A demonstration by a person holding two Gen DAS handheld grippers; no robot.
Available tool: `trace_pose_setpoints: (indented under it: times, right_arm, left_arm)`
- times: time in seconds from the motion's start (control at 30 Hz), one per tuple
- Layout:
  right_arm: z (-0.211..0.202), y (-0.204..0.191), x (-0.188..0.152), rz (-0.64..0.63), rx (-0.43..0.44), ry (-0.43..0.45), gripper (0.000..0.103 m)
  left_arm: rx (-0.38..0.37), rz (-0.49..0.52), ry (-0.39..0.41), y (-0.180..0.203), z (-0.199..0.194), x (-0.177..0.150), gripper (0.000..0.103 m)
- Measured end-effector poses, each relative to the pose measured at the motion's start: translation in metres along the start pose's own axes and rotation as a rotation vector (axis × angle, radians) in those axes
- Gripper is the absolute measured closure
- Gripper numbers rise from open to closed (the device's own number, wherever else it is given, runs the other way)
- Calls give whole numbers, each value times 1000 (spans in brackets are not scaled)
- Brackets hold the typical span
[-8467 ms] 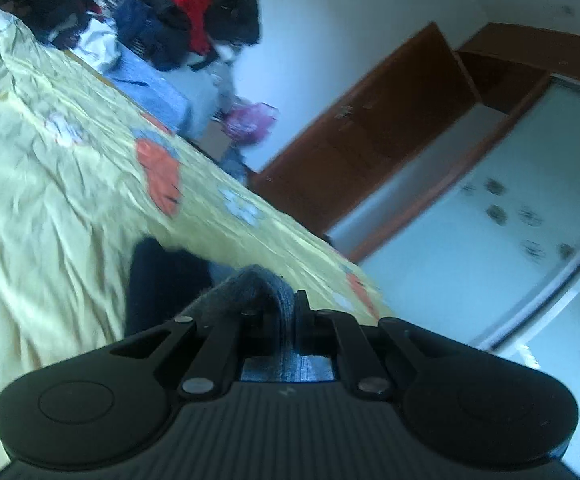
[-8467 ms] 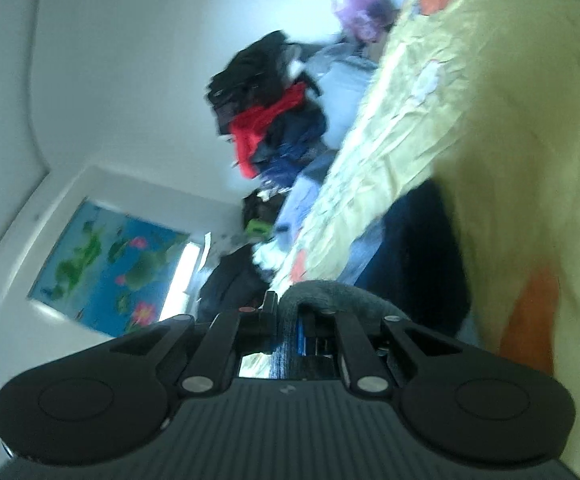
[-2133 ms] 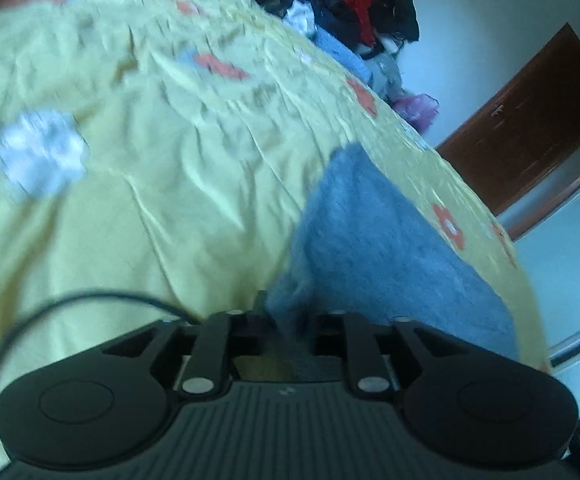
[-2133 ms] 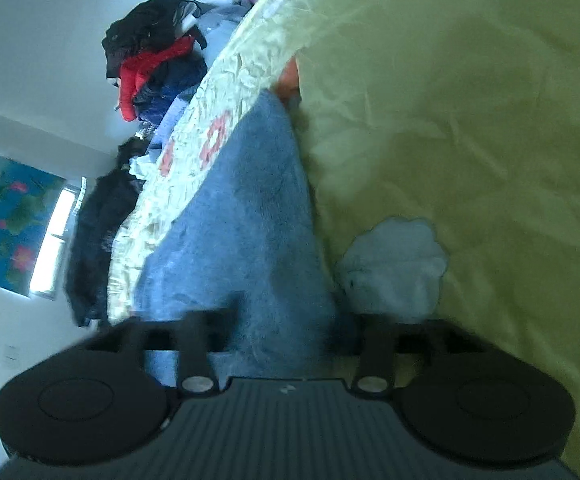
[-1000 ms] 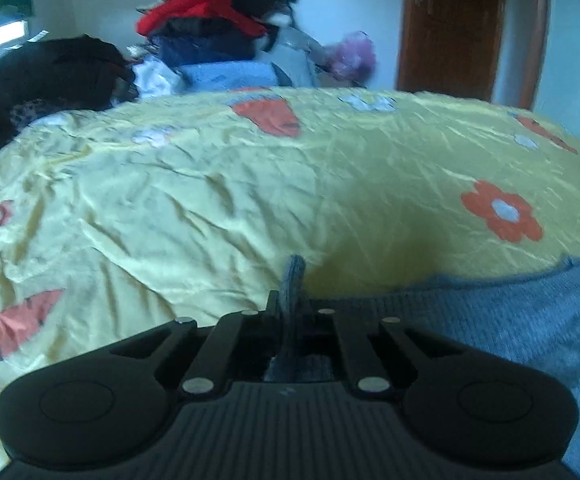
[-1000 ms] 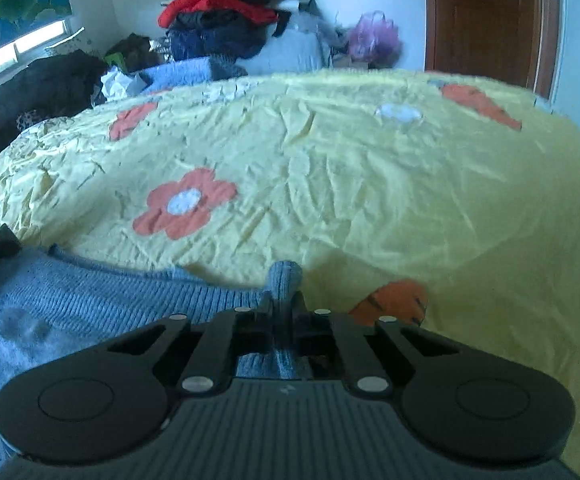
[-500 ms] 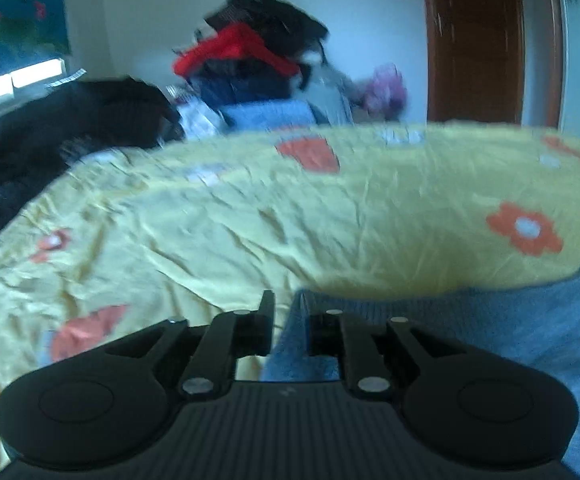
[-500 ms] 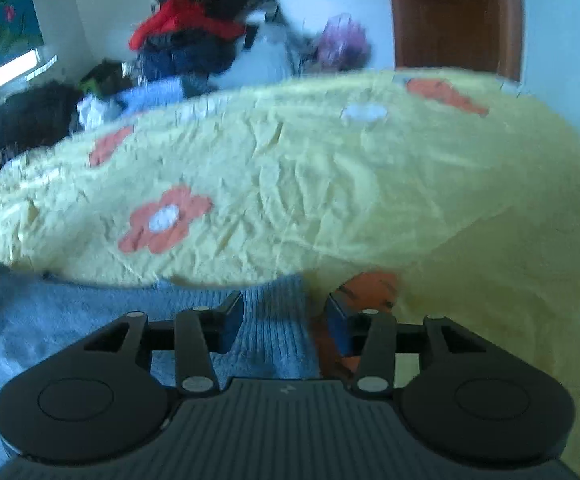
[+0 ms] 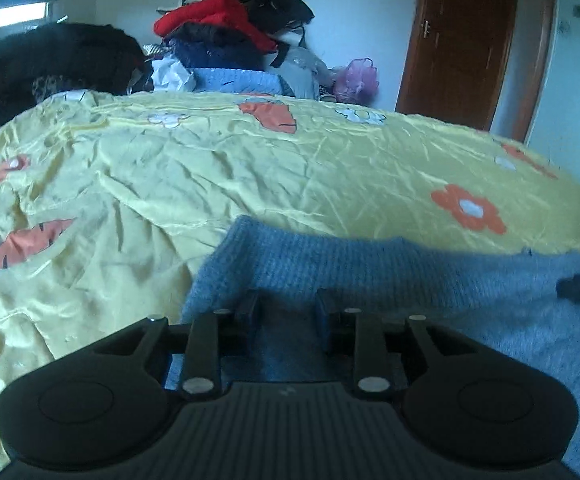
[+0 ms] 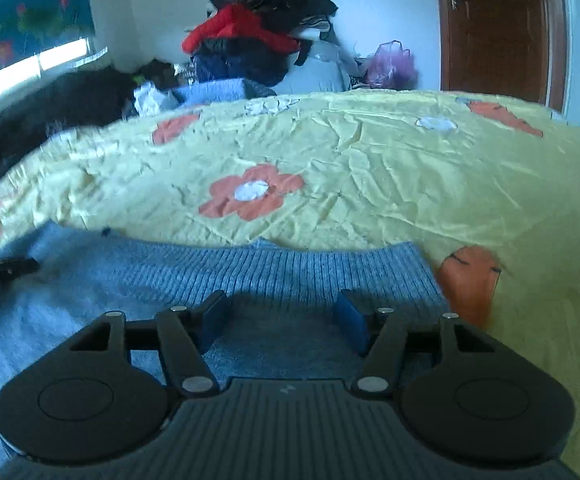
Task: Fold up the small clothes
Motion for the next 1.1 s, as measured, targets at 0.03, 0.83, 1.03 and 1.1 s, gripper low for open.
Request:
trace_pose_setpoints:
  times: [0.03,0.83,1.03,1.1]
  right_arm:
    - [1,-1,0,-9,-4,-4,38]
    - [-4,3,-4,57,66,43,28]
    - [-5,4,-5,70,78,51,26]
    - [-5,3,-5,68,75,50,26]
  left_arm:
    - [5,-21,1,-4,-6,0,74]
    - [-136,-795,-161,-103,-141,-138,40]
    - [-37,-764,-139,-100,-125,-121,66]
    - [-16,-715,-176,-92,-115,-117,84]
Point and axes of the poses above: each gripper's, at about its wrist camera, not at the fingertips, and z roughly the way its jaws point, y to its right, x to its top, the point moved 4 cm from there along z, roughly the way its jaws point, and after that the axes turned 15 degrees about x, right-handed, at the moved point
